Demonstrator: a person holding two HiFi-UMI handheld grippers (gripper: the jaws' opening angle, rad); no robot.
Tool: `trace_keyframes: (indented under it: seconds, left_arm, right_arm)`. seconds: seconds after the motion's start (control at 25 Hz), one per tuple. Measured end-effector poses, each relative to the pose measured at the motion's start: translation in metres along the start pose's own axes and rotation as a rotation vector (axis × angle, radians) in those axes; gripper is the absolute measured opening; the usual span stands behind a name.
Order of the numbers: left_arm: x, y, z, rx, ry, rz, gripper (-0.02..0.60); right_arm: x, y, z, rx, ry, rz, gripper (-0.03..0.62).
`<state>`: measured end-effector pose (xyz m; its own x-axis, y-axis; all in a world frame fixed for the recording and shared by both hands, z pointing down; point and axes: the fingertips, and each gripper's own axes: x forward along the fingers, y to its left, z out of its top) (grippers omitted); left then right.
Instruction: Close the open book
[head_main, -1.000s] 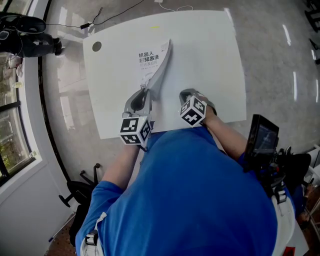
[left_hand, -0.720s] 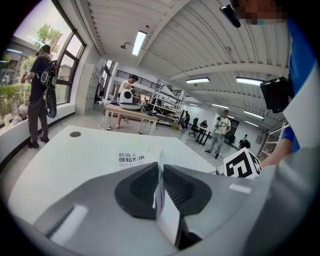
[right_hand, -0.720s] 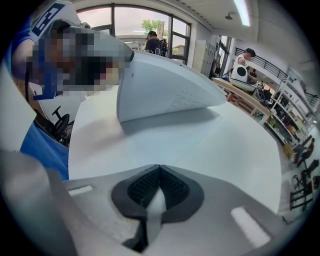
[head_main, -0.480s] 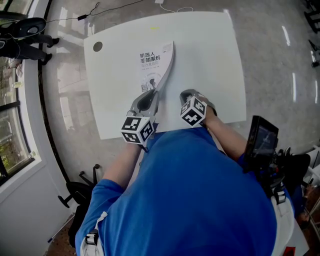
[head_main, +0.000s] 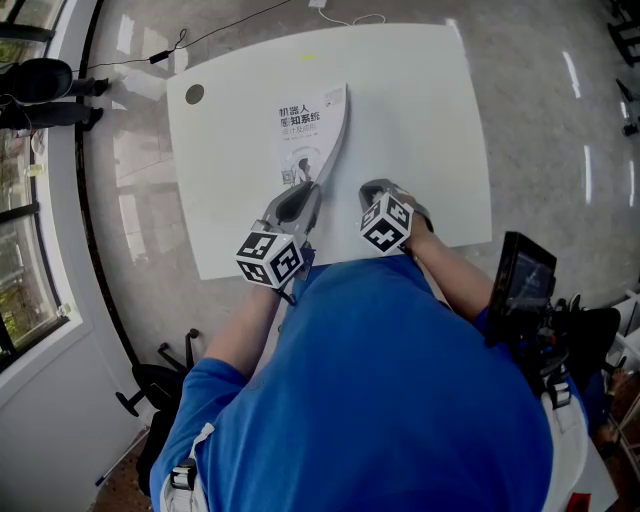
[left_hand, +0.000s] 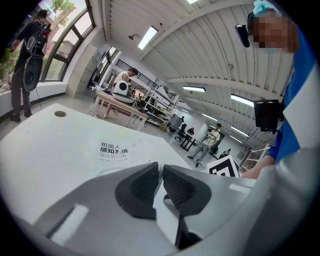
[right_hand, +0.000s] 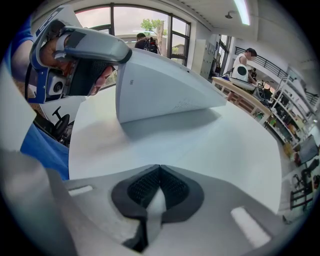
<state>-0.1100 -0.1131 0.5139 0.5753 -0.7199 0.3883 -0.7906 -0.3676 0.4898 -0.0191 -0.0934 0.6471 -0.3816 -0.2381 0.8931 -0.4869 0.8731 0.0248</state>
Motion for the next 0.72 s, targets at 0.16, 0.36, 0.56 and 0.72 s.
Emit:
trace_keyframes:
  seconds: [0.16, 0.36, 0.56, 0.72]
  left_arm:
    - [0.001, -0.002, 0.000, -0.020, 0.000, -0.024, 0.035]
    - [0.002, -0.001, 0.000, -0.035, 0.001, -0.044, 0.035]
    - [-0.001, 0.004, 0.006, -0.025, -0.025, -0.011, 0.034]
    - [-0.011, 0.018, 0.014, -0.029, -0.060, 0.039, 0.031]
  right_arm:
    - [0.000, 0.000, 0.000, 0.002, 0.002, 0.002, 0.003]
    - [0.000, -0.001, -0.001, 0.004, 0.003, 0.002, 0.003]
    - [0.000, -0.002, -0.002, 0.004, 0.007, 0.001, 0.003]
    - [0.000, -0.003, -0.004, 0.000, 0.013, -0.001, 0.003]
